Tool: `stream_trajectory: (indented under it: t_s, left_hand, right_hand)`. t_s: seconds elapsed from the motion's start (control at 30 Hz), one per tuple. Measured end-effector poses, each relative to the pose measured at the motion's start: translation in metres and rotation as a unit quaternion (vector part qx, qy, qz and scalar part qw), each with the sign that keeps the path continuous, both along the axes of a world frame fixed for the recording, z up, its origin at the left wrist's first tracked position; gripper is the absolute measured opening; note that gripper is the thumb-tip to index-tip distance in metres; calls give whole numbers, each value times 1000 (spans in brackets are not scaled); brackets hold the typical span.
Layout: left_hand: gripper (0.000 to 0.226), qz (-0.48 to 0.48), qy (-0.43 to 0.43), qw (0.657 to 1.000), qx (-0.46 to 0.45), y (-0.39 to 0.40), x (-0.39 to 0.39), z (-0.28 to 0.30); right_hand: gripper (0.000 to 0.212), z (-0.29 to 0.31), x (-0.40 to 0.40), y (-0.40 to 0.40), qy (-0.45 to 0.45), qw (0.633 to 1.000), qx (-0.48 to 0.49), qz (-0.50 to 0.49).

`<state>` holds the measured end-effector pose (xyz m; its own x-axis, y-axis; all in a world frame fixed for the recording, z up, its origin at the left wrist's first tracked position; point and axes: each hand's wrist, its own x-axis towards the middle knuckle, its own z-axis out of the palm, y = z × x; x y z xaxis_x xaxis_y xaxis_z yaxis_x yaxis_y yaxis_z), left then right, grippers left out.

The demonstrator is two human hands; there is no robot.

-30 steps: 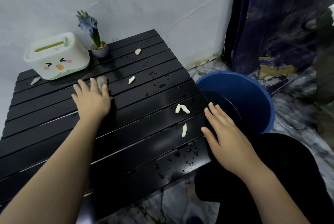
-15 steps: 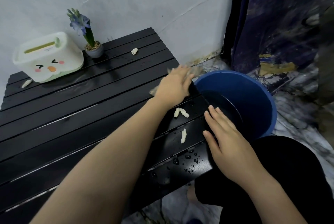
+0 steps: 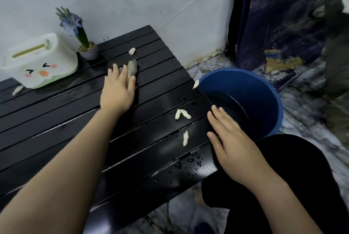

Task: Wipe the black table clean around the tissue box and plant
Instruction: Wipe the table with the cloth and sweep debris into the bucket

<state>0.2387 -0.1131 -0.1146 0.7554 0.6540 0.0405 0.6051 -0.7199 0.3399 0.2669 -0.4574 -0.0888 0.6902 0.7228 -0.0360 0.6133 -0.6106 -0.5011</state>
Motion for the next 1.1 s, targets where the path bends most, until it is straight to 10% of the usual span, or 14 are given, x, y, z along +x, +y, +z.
stream_trajectory:
  t_s: [0.37, 0.57, 0.9, 1.1]
  left_hand:
    - [33, -237, -89, 963, -95, -137, 82, 17]
    - [33, -113, -219, 928, -278, -125, 73, 48]
    - [44, 51, -114, 991, -48, -137, -163, 21]
    - [53, 4, -24, 1000, 18, -162, -175, 8]
  right_hand:
    - [53, -4, 3, -3, -7, 1000, 13, 9]
    - [54, -6, 0, -10, 6, 1000, 20, 1]
    - [59, -6, 0, -21, 45, 998, -7, -38]
    - [62, -10, -5, -26, 73, 996, 1, -45]
